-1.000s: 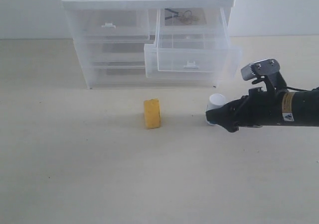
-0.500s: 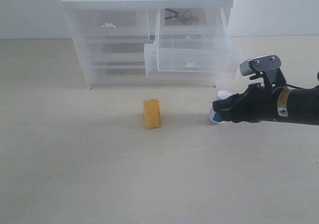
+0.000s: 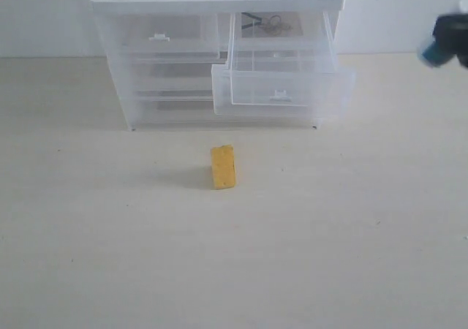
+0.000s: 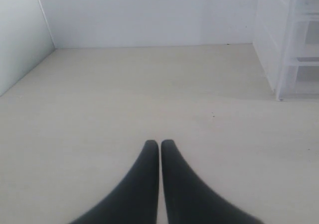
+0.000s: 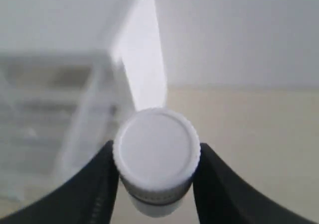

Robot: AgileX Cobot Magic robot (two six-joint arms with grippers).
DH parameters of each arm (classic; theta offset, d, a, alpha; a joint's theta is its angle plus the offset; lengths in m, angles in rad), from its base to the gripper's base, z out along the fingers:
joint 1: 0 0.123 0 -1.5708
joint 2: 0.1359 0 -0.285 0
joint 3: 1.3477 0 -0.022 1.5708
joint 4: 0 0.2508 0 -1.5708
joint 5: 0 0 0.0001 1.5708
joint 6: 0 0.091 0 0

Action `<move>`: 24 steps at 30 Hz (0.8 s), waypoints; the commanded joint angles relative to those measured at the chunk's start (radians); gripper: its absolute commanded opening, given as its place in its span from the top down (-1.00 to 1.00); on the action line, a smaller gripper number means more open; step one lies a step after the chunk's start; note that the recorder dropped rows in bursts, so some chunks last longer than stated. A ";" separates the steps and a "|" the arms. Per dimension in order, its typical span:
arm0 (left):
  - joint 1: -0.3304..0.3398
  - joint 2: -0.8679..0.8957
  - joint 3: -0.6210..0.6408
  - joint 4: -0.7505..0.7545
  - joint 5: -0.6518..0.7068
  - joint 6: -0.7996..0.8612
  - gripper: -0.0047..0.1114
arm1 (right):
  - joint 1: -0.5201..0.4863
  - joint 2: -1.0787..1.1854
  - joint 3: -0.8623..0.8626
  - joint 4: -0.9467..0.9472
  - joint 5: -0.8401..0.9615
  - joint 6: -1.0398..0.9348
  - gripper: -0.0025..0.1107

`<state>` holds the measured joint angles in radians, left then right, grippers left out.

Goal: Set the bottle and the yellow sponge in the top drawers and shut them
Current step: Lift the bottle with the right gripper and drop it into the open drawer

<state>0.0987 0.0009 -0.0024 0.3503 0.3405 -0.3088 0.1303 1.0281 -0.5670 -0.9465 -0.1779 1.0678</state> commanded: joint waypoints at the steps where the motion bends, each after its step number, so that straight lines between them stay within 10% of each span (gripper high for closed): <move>1: -0.005 -0.001 0.002 0.005 0.001 0.003 0.85 | 0.059 0.022 -0.046 -0.011 -0.236 0.301 0.96; 17: -0.005 -0.001 0.002 0.005 0.001 0.003 0.85 | 0.200 0.518 -0.371 -0.074 -0.293 0.414 0.94; 24: -0.005 -0.001 0.002 0.005 0.008 0.003 0.85 | 0.200 0.577 -0.415 -0.070 -0.267 0.418 -0.07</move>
<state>0.0987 0.0009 -0.0024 0.3503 0.3405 -0.3088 0.3275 1.5993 -0.9667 -1.0146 -0.4517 1.4848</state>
